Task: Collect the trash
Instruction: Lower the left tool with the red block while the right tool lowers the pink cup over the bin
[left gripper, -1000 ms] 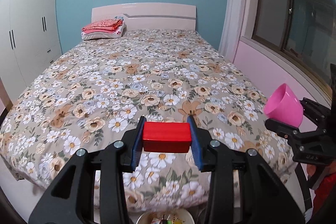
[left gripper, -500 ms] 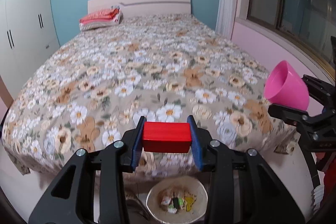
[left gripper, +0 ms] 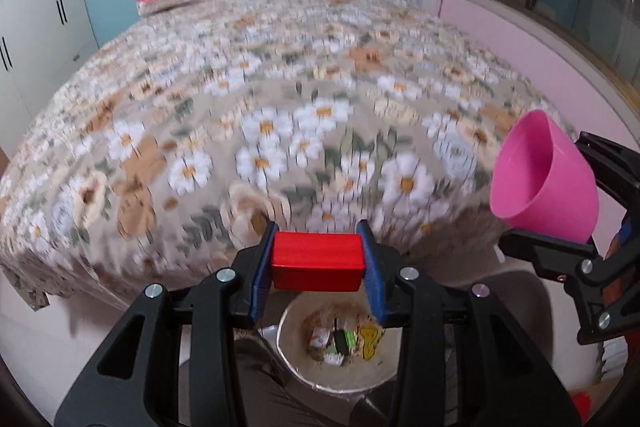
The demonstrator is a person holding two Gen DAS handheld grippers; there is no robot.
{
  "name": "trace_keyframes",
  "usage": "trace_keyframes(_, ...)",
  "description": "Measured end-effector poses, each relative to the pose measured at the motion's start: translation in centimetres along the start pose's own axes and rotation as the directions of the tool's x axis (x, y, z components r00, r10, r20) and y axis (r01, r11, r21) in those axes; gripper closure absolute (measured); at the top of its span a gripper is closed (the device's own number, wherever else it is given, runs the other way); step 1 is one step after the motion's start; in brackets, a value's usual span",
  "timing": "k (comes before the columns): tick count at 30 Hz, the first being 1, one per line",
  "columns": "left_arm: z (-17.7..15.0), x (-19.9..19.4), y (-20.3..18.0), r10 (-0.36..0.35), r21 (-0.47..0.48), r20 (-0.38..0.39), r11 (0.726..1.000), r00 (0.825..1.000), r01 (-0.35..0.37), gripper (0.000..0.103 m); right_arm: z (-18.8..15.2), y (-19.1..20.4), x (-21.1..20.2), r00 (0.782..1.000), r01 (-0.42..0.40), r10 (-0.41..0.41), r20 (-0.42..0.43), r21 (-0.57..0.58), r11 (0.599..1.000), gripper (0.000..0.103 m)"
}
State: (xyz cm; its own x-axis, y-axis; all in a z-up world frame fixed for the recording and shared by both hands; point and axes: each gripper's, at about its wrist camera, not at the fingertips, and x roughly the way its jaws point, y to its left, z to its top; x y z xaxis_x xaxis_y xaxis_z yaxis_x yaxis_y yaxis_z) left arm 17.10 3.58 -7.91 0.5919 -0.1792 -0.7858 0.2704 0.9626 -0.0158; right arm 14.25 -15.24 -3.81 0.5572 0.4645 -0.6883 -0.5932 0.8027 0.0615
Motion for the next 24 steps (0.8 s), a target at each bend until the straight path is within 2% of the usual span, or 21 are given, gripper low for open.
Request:
trace_keyframes(6, -3.9, 5.2, 0.8, -0.021, -0.025, -0.117, 1.000, 0.993, 0.018, 0.063, -3.5, 0.8, 4.5, 0.995, -0.023, 0.028, -0.098, 0.055, 0.998, 0.033)
trace_keyframes(12, -7.5, 9.9, 1.0, -0.019, -0.029, -0.222, 1.000, 0.975, 0.013, 0.063, -7.0, 1.1, 9.5, 0.978, -0.007, 0.021, -0.208, 0.069, 0.998, 0.033)
trace_keyframes(18, -10.6, 14.3, 0.9, -0.035, -0.042, -0.329, 0.999, 0.944, 0.022, 0.063, -10.2, 0.9, 13.9, 0.949, -0.007, 0.032, -0.313, 0.081, 0.997, 0.033)
trace_keyframes(24, -12.8, 18.3, 1.4, -0.074, -0.116, -0.414, 0.993, 0.907, 0.029, 0.063, -13.7, 0.6, 17.5, 0.906, -0.020, 0.076, -0.417, 0.137, 0.990, 0.033)
